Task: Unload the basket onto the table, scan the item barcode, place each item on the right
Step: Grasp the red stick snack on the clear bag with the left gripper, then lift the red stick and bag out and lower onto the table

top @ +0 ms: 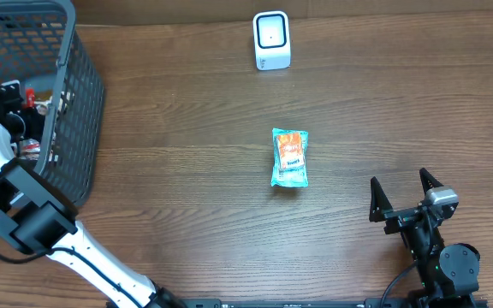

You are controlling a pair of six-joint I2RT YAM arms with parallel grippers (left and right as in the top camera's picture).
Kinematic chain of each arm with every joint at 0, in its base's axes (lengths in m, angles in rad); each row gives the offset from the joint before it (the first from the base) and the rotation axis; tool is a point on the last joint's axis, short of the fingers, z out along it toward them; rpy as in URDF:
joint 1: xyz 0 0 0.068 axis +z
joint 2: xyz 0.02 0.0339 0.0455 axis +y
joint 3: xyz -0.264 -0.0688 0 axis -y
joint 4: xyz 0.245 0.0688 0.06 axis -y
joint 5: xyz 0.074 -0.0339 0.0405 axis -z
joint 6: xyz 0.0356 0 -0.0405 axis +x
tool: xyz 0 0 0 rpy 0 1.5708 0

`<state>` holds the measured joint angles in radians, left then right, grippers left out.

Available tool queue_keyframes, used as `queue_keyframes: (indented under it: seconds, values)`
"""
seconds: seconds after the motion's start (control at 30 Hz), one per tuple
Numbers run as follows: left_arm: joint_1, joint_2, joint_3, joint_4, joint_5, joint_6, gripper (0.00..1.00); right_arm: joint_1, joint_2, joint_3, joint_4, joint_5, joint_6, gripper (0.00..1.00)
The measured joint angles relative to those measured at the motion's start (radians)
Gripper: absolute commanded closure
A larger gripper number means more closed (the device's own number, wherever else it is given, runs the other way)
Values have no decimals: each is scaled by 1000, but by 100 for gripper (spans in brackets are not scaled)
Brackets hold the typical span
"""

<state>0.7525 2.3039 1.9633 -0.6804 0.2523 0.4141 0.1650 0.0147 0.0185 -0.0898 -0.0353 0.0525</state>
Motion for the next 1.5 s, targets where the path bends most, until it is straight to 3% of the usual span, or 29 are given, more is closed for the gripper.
queue_keyframes:
  seconds: [0.43, 0.8, 1.07, 1.33, 1.5]
  values:
    - [0, -296, 22, 74, -2, -78, 96, 0, 0, 0, 1, 0, 0, 0]
    - [-74, -571, 22, 74, -2, -325, 96, 0, 0, 0, 0, 0, 0, 0]
    - [-296, -752, 29, -125, -2, -434, 96, 0, 0, 0, 0, 0, 0, 0]
    - [-529, -776, 27, -510, -46, -516, 96, 0, 0, 0, 1, 0, 0, 0]
    - [-636, -769, -97, -528, -82, -552, 96, 0, 0, 0, 0, 0, 0, 0]
